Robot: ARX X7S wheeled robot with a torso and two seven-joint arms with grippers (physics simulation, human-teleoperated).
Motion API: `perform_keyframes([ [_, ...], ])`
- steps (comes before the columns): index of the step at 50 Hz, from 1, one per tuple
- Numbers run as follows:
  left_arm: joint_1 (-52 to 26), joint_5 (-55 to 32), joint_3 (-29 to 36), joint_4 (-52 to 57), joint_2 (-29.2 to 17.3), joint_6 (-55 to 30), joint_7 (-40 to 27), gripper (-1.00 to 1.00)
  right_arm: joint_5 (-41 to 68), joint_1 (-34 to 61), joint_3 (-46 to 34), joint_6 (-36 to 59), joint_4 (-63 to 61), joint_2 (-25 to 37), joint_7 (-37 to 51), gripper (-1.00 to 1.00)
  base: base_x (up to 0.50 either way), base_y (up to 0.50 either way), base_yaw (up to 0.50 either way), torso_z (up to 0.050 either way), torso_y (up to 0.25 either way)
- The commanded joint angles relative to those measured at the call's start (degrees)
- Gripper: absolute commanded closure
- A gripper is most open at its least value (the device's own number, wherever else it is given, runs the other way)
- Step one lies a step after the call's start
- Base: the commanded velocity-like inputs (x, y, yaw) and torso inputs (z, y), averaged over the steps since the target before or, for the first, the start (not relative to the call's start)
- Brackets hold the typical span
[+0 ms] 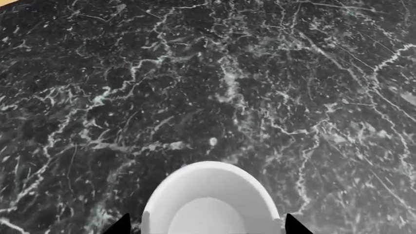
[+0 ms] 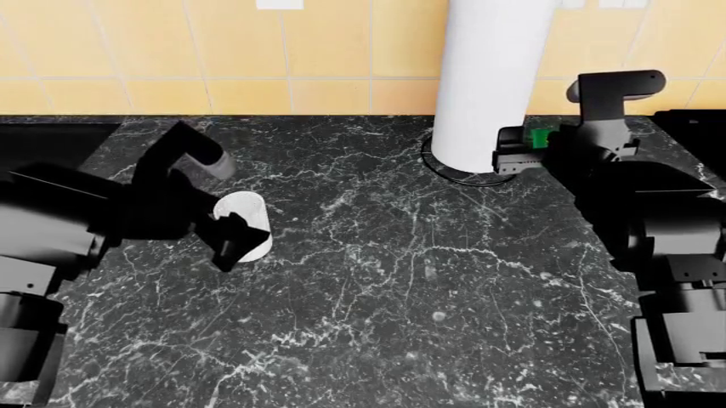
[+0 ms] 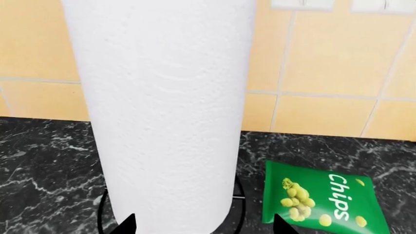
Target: A wet mug is on the counter and needs to be dried. Pick it up and place it upside down in the open cabinet.
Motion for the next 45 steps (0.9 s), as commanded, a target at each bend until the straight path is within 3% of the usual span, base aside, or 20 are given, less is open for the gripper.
perform_keyframes([
  [1,0.34,-0.03,-0.07,-1.10,0.20,0.69,-0.58,-1.00,0.00,0.15,-0.13,-0.09,0.04,-0.06,0.06,-1.00,0.00,0.00,0.00,0.000,0.000],
  [21,4.05,-1.29,0.51,3.70,-0.49,0.88,-0.09,-1.00,0.11,0.03,-0.20,-0.33,-0.20,0.04,0.17,-1.00,0.00,0.00,0.00,0.000,0.000],
  [40,6.16,-1.82,-0.27,1.11,0.07,5.12,-0.87,-1.00,0.30,-0.38,0.05,-0.23,-1.11,0.56,0.74,-1.00,0.00,0.00,0.00,0.000,0.000],
  [41,6.50,-2.11,-0.84,1.18,0.09,5.81,-0.98,1.00,0.35,-0.41,0.12,-0.17,-1.21,0.61,0.81,-1.00,0.00,0.00,0.00,0.000,0.000],
  [45,7.39,-2.81,-2.15,1.35,0.13,7.25,-1.27,1.00,0.48,-0.47,0.29,0.05,-1.64,0.76,1.07,-1.00,0.00,0.00,0.00,0.000,0.000],
])
